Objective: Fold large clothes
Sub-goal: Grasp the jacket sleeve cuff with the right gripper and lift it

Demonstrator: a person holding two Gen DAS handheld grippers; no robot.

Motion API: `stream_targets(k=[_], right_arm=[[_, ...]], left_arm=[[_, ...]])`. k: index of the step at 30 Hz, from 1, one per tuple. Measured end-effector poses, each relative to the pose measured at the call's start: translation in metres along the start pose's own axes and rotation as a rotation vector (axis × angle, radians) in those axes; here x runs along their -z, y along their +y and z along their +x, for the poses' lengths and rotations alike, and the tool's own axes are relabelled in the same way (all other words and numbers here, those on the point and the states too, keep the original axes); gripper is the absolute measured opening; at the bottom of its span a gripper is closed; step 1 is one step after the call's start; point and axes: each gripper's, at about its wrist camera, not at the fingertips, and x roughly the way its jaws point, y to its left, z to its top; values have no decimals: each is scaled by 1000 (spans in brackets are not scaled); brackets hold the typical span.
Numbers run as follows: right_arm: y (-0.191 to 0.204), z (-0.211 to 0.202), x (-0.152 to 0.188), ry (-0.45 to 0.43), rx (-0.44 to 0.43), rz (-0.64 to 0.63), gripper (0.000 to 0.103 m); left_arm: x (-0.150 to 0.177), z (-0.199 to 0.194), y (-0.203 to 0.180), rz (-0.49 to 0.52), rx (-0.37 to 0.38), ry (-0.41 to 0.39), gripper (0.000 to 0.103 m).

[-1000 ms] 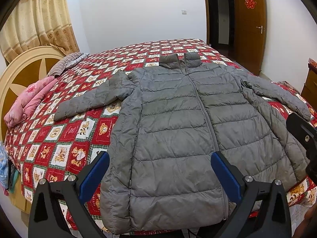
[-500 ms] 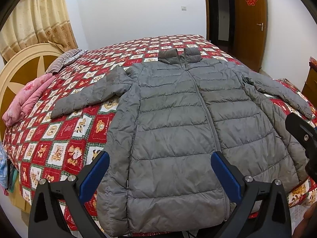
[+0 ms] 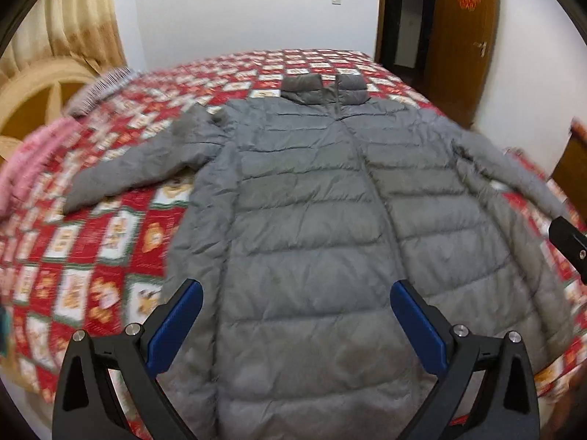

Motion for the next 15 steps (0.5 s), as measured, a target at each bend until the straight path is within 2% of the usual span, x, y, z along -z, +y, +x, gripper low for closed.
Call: stream_targets(k=[2, 6, 9, 13, 15], right_arm=[[-19, 7, -20, -14, 29, 31, 103], [-82, 20, -64, -62, 79, 137, 103], [-134, 33, -83, -82, 135, 231, 103], [-236, 54, -94, -100, 304, 454, 103], [-270, 63, -89, -88, 336, 542, 94]], left_arm=[[-15, 7, 9, -21, 1, -4, 102], [-55, 30, 34, -13, -127, -66, 102], [-76, 57, 53, 10, -203, -122, 102], [-86, 104, 79, 24, -249, -95, 102], [-86, 129, 92, 4, -280, -79, 102]])
